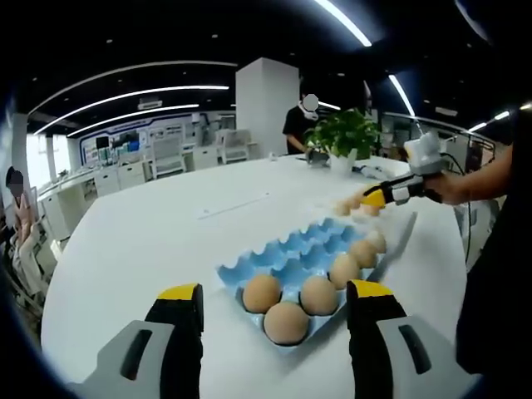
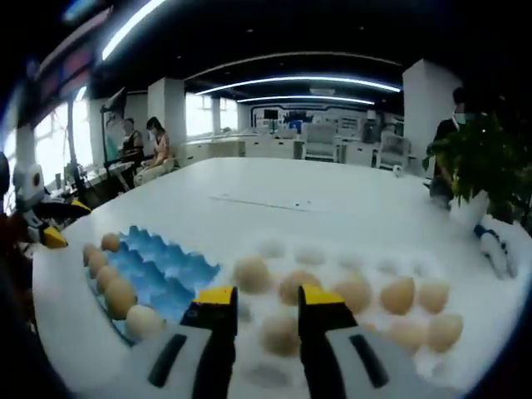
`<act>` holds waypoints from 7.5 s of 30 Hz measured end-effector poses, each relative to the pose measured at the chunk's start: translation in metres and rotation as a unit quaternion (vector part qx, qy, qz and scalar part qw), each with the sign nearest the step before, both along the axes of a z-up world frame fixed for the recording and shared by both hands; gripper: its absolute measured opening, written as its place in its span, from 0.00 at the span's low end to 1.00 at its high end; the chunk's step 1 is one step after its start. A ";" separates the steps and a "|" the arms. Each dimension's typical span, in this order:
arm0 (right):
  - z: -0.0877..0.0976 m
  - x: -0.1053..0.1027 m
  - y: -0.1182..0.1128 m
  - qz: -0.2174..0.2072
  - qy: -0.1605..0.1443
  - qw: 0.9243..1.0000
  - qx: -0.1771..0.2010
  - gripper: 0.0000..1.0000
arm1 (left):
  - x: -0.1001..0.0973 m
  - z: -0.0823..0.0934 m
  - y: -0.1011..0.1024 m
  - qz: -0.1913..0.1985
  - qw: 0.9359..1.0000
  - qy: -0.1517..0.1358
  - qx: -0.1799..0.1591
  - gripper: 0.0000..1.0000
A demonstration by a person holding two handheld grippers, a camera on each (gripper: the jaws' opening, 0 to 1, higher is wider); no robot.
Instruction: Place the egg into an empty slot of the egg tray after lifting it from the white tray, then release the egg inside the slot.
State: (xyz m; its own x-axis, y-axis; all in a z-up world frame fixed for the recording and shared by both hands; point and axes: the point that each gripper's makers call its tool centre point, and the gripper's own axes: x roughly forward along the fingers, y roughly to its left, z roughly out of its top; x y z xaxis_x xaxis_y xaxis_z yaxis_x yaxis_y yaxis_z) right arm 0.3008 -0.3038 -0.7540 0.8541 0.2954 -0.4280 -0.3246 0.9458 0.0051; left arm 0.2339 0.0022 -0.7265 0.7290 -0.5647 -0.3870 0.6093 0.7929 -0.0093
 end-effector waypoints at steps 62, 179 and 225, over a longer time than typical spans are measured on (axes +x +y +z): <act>0.036 -0.006 0.101 0.141 -0.059 0.988 0.013 0.25 | 0.004 0.000 0.001 0.003 1.000 0.003 -0.003 0.69; -0.017 -0.003 -0.067 -0.091 0.005 0.995 -0.029 0.28 | 0.002 0.002 0.004 0.007 1.000 0.003 -0.010 0.67; 0.028 -0.002 -0.004 -0.006 -0.054 0.999 0.007 0.24 | 0.002 0.000 0.008 0.014 1.000 0.004 -0.001 0.67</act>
